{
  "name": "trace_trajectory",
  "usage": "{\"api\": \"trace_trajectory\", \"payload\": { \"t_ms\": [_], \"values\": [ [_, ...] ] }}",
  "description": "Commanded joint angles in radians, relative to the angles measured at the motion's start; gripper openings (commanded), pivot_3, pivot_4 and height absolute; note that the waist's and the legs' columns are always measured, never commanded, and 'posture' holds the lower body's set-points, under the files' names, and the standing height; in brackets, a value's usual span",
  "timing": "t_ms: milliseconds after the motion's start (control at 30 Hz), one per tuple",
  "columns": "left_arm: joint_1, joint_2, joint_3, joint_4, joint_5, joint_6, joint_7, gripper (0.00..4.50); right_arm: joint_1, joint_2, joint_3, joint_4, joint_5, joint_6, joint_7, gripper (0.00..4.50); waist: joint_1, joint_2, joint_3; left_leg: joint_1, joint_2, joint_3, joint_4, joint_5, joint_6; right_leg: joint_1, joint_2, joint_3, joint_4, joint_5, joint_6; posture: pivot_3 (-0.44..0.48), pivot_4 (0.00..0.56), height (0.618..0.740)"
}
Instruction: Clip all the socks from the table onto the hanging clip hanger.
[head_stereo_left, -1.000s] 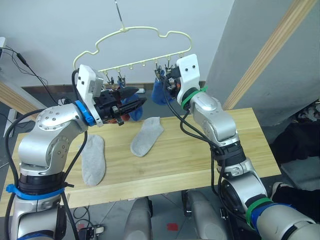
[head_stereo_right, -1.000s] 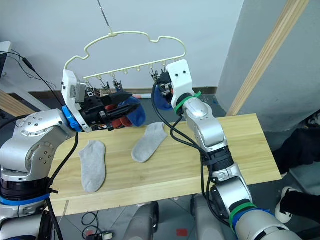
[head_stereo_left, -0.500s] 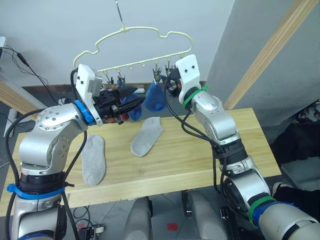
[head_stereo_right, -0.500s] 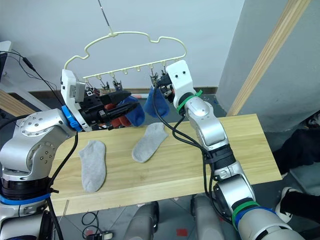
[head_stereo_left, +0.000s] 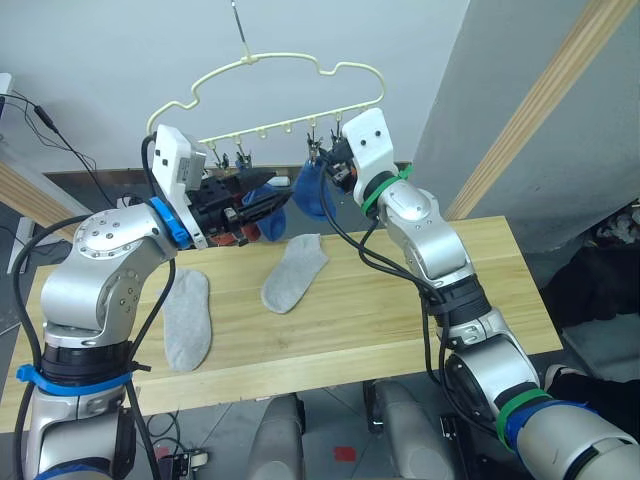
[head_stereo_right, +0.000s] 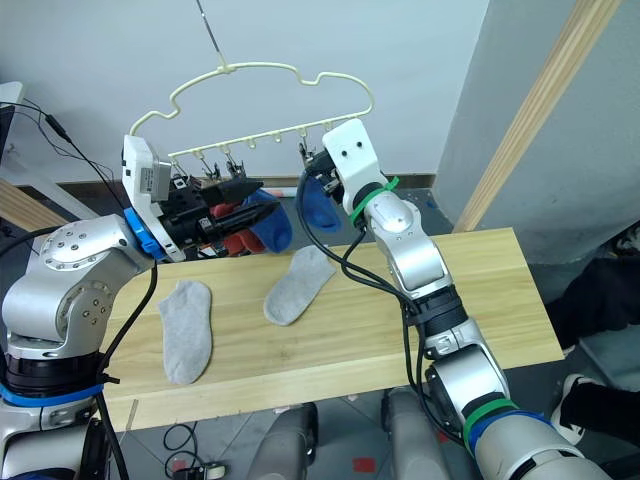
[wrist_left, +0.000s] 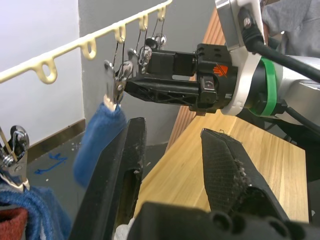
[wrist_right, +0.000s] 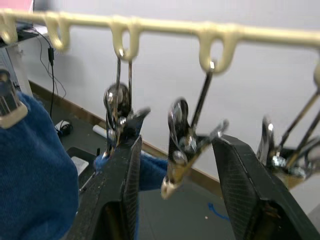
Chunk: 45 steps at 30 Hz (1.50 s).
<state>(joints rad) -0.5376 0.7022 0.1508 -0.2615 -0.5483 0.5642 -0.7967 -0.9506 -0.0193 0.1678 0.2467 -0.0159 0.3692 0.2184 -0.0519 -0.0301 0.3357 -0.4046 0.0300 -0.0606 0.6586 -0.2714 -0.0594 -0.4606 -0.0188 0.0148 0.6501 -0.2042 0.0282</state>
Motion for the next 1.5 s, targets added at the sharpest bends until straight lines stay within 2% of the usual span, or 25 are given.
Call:
{"api": "trace_trajectory", "payload": {
  "t_ms": [33,800,900,1000,1067,1300,1400,1500],
  "values": [
    [-0.016,-0.003,0.012,-0.011,-0.007,-0.012,0.002,2.01,-0.035,0.020,-0.011,-0.021,0.014,-0.014,0.013,2.27,0.000,0.000,0.000,0.000,0.000,0.000,0.000,0.000,0.000,0.000,0.000,0.000,0.000,0.000,0.000,-0.009,0.323,0.740],
    [-0.019,-0.009,0.010,-0.008,-0.002,-0.013,0.004,2.01,-0.081,0.070,-0.085,0.050,0.060,-0.016,0.004,2.27,0.001,0.000,0.000,0.000,0.000,0.000,0.000,0.000,0.000,0.000,0.000,0.000,0.001,0.000,0.000,-0.005,0.325,0.740],
    [-0.018,-0.010,0.009,-0.007,-0.001,-0.014,0.004,2.01,-0.083,0.074,-0.091,0.054,0.066,-0.014,0.003,1.64,0.001,0.000,0.000,0.000,0.000,0.000,0.000,0.000,0.000,0.000,0.000,0.000,0.001,0.000,0.000,-0.005,0.325,0.740],
    [-0.009,-0.010,0.008,-0.011,0.002,-0.017,0.005,2.01,-0.087,0.073,-0.094,0.057,0.070,-0.014,0.005,0.65,0.001,0.000,0.000,0.000,0.000,0.000,0.001,0.000,0.000,0.000,0.000,0.000,0.001,0.000,0.000,-0.005,0.325,0.740],
    [-0.002,-0.011,0.008,-0.013,0.006,-0.020,0.007,2.01,-0.089,0.073,-0.096,0.059,0.073,-0.014,0.006,0.24,0.001,0.000,0.000,0.000,0.000,0.000,0.001,0.000,0.000,0.000,0.000,0.000,0.001,0.000,0.000,-0.005,0.325,0.740],
    [0.078,-0.008,0.002,-0.032,0.068,-0.049,0.041,2.01,-0.095,0.073,-0.106,0.064,0.088,-0.012,0.005,0.14,0.001,0.000,0.000,0.000,0.000,0.000,0.001,0.000,0.000,0.000,0.000,0.000,0.002,0.000,0.000,-0.008,0.325,0.740],
    [0.182,0.002,-0.029,-0.022,0.140,-0.085,0.051,2.57,-0.100,0.072,-0.109,0.068,0.090,-0.013,0.007,0.14,-0.003,0.000,0.000,0.001,0.000,0.000,0.001,0.000,0.000,0.000,0.000,0.001,0.002,0.000,0.000,-0.010,0.325,0.740],
    [0.251,-0.027,-0.077,0.003,0.203,-0.142,0.072,3.40,-0.106,0.071,-0.114,0.071,0.092,-0.012,0.008,0.14,-0.001,0.000,0.000,0.001,0.000,0.001,0.000,0.000,0.000,-0.001,0.000,0.001,0.003,0.000,0.000,-0.013,0.325,0.740]
  ]
}}
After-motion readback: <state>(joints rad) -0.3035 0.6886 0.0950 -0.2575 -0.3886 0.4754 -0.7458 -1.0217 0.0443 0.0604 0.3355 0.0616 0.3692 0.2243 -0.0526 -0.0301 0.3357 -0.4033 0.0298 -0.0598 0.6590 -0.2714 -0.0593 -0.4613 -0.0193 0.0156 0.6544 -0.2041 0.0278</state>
